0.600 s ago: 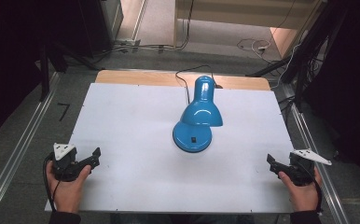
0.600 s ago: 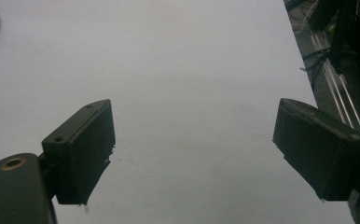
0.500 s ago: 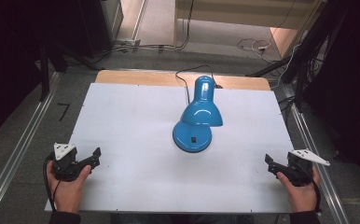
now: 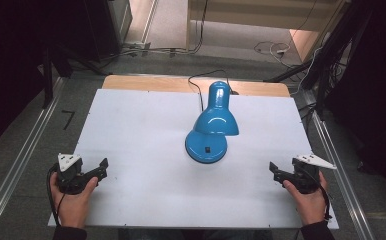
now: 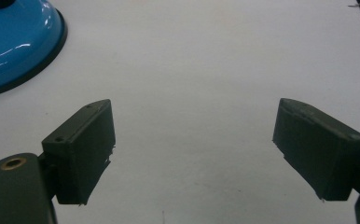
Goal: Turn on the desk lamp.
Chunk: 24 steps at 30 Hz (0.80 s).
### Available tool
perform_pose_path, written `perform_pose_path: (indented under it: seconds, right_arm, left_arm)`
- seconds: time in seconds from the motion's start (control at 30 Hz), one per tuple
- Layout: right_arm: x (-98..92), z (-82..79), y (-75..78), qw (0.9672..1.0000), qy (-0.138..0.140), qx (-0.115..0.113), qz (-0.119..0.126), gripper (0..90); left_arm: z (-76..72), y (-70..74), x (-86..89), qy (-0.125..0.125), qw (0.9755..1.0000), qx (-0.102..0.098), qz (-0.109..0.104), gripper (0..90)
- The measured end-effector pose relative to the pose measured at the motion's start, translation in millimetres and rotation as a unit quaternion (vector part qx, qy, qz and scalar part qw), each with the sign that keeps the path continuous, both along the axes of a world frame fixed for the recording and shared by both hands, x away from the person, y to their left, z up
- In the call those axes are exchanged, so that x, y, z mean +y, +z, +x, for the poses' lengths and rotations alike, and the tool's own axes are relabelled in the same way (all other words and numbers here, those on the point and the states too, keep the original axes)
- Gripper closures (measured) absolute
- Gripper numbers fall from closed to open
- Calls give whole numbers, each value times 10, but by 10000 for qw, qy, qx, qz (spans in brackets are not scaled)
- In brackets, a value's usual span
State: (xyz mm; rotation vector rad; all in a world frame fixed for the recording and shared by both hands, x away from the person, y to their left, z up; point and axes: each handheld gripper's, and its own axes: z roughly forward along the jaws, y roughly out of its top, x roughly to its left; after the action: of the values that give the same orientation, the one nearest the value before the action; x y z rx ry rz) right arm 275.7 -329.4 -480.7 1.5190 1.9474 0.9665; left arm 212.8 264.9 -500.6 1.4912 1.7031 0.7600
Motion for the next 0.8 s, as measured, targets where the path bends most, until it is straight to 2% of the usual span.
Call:
perform_pose_path:
  seconds: [0.5,0.8]
  right_arm:
    - [167,56,-6,9998,185,65,41,119]
    - [262,77,22,9996,275,12,73,120]
  left_arm:
    - [-4,5,-7,-22,10000,-1,2,161]
    - [0,4,-21,-39,10000,-3,10,161]
